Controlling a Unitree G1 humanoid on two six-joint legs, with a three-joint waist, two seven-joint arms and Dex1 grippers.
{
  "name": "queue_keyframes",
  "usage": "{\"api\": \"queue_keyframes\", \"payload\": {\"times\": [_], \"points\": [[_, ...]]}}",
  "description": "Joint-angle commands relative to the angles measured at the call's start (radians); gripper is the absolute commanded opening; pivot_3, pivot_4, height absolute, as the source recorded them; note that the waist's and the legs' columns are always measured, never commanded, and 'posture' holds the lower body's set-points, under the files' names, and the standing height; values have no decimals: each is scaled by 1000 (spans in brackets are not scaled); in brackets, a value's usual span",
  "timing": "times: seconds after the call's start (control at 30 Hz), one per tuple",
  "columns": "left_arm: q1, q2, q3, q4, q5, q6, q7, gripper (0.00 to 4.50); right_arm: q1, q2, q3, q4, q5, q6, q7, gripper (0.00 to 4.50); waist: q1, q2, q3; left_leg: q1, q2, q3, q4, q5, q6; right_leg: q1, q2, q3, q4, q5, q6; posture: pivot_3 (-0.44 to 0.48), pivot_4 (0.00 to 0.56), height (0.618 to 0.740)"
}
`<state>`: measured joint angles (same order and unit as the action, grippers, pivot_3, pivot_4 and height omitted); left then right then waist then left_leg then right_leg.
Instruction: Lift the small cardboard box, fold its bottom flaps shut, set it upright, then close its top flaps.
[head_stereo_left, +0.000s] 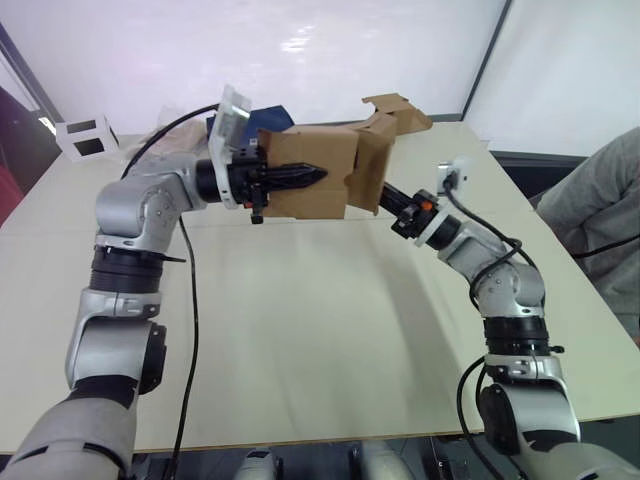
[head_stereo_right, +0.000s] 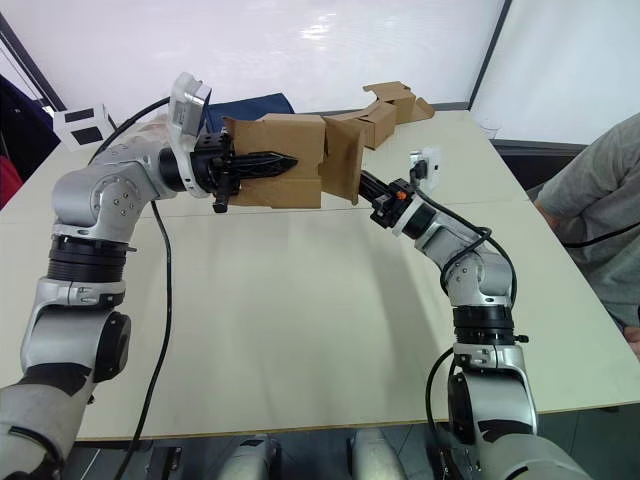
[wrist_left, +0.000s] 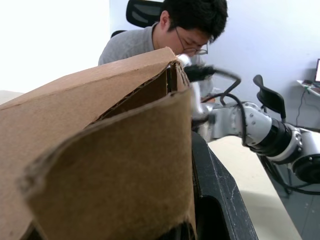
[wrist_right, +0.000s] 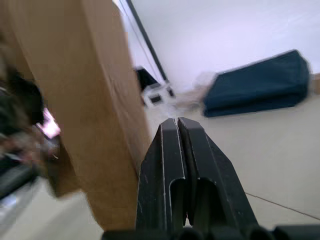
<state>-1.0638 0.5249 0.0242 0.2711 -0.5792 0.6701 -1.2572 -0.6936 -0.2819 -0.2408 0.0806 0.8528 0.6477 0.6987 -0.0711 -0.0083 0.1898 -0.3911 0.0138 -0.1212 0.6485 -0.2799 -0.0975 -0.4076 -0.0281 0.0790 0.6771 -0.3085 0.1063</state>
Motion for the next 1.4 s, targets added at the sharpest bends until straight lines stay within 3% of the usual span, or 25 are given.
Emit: {"api": "queue_keyframes", "payload": {"times": [0.03,0.43,0.63,1.07,1.23,1.4], "points": [[-15,7,28,-3,-13,-14,0,0,25,24,-35,-141,128,69,-39,36,0,0,0,0,0,0,0,0,0,0,0,0,0,0,0,0,150,740],[-28,-4,22,9,-22,0,-12,0,54,89,-23,-183,201,86,-103,36,0,0,0,0,0,0,0,0,1,0,0,0,0,0,0,0,150,740],[-36,-1,33,19,-32,18,-11,0,63,107,-33,-174,221,86,-110,2249,0,0,0,0,0,0,0,0,1,0,0,0,0,0,0,0,150,740],[-34,2,39,13,-51,31,6,0,90,142,-52,-174,272,74,-143,2249,0,0,0,0,0,0,0,0,1,0,0,0,0,0,0,0,150,740],[-33,4,36,10,-57,38,5,0,91,141,-39,-174,254,53,-146,822,-1,0,0,0,0,0,0,0,1,0,0,0,0,0,0,0,150,740],[-32,6,35,7,-58,42,6,0,86,142,-45,-168,262,45,-149,822,0,0,0,0,0,0,0,0,1,0,0,0,0,0,0,0,150,740]]}}
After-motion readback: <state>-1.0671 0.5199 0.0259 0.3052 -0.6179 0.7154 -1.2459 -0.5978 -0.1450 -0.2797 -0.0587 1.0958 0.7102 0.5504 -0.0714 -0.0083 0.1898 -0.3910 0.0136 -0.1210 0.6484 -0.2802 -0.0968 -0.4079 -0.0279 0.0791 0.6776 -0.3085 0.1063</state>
